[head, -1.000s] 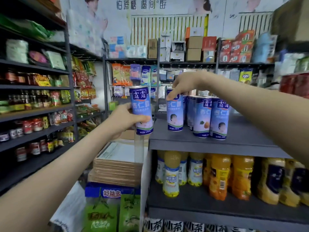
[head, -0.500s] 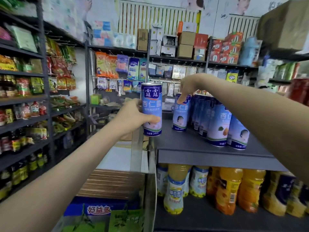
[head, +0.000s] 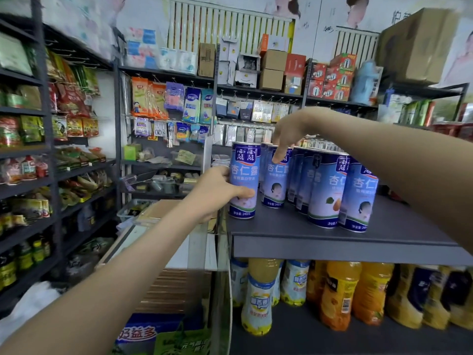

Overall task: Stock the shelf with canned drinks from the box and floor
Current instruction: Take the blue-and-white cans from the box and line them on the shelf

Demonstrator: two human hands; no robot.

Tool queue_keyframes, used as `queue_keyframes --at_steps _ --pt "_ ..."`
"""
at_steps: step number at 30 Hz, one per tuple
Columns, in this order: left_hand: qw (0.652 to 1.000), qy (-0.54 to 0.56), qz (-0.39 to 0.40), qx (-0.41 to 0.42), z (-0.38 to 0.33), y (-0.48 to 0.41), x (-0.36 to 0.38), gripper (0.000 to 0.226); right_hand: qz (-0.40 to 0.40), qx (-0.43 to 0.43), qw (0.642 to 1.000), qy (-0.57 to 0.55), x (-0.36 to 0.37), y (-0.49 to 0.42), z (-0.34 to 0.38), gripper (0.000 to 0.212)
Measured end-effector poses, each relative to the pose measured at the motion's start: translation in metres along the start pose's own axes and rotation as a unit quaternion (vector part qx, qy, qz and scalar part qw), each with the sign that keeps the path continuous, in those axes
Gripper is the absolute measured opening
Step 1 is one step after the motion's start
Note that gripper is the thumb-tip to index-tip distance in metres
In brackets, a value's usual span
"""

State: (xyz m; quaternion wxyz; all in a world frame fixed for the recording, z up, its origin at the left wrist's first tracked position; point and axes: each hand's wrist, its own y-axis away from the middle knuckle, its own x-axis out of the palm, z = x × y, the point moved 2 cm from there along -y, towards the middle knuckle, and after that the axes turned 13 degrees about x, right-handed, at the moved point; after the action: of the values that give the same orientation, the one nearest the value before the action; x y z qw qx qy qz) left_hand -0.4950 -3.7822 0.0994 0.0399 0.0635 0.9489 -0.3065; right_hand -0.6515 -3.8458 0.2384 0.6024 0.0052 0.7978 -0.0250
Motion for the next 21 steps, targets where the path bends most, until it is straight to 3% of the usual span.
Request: queue_keyframes --at_steps 15,21 --pt "1.000 0.010 0.023 -0.003 0.010 -0.012 0.009 0.037 -0.069 -0.003 0.998 -0.005 0.008 -0.008 -0.013 0.081" --pt "1.000 -0.015 0.018 -0.010 0.018 -0.015 0.007 0.042 -0.056 -0.003 0.998 -0.002 0.011 -0.008 -0.012 0.078"
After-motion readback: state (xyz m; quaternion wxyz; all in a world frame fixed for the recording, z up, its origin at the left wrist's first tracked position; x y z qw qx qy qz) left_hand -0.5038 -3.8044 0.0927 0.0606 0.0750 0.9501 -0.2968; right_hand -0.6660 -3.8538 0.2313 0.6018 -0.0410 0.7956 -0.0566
